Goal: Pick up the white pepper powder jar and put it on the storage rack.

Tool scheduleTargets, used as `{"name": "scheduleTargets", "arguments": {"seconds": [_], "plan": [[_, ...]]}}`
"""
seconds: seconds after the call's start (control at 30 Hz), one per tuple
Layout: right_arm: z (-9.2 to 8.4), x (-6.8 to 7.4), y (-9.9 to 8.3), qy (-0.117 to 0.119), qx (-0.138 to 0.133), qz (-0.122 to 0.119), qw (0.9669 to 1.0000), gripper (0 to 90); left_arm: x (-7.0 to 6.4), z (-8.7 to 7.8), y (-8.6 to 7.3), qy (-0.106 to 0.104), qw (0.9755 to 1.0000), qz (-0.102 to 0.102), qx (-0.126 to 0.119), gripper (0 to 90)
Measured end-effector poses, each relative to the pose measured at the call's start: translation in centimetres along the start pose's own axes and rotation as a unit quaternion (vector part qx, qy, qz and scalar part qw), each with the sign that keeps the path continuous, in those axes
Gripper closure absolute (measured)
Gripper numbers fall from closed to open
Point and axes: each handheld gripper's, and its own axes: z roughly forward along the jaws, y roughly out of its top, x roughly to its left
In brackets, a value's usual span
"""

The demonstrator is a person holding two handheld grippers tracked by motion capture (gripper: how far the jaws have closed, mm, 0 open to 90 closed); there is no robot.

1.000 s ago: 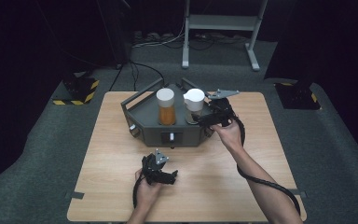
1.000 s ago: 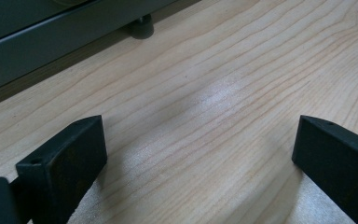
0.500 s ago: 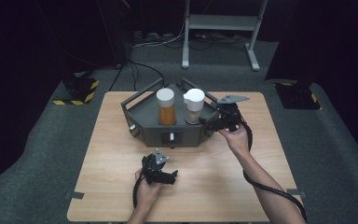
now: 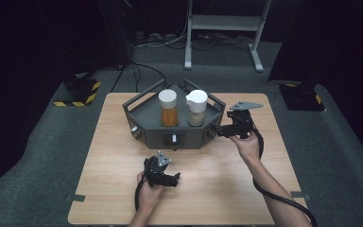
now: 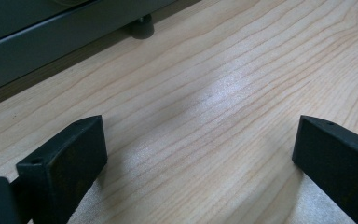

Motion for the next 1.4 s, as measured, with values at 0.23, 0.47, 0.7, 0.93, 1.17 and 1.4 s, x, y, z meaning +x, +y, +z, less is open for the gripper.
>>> {"name": "scheduleTargets", "arguments": {"seconds": [0.23,0.47,0.7,0.93,1.17,1.4], "plan": [[-0.2,-0.3,-0.9,-0.001,-0.001,0.011,0.9999,5.4,0.0,0.0,0.0,0.0,1.0,0.0,0.0,2.9],[-0.3,-0.3,-1.9,-0.005,0.006,0.016,0.9998,5.5,0.0,0.0,0.0,0.0,1.0,0.0,0.0,2.9],[-0.7,-0.6,-2.9,-0.012,0.008,0.026,0.9996,5.6,0.0,0.0,0.0,0.0,1.0,0.0,0.0,2.9],[-1.1,-0.7,-4.0,-0.02,0.013,0.031,0.9992,5.7,0.0,0.0,0.0,0.0,1.0,0.0,0.0,2.9],[-1.3,-0.7,-5.2,-0.024,0.018,0.04,0.9988,5.9,0.0,0.0,0.0,0.0,1.0,0.0,-0.001,2.9],[-1.4,-0.8,-6.1,-0.026,0.024,0.045,0.9983,6.1,0.0,0.0,0.0,0.0,1.0,0.0,-0.001,2.9]]}}
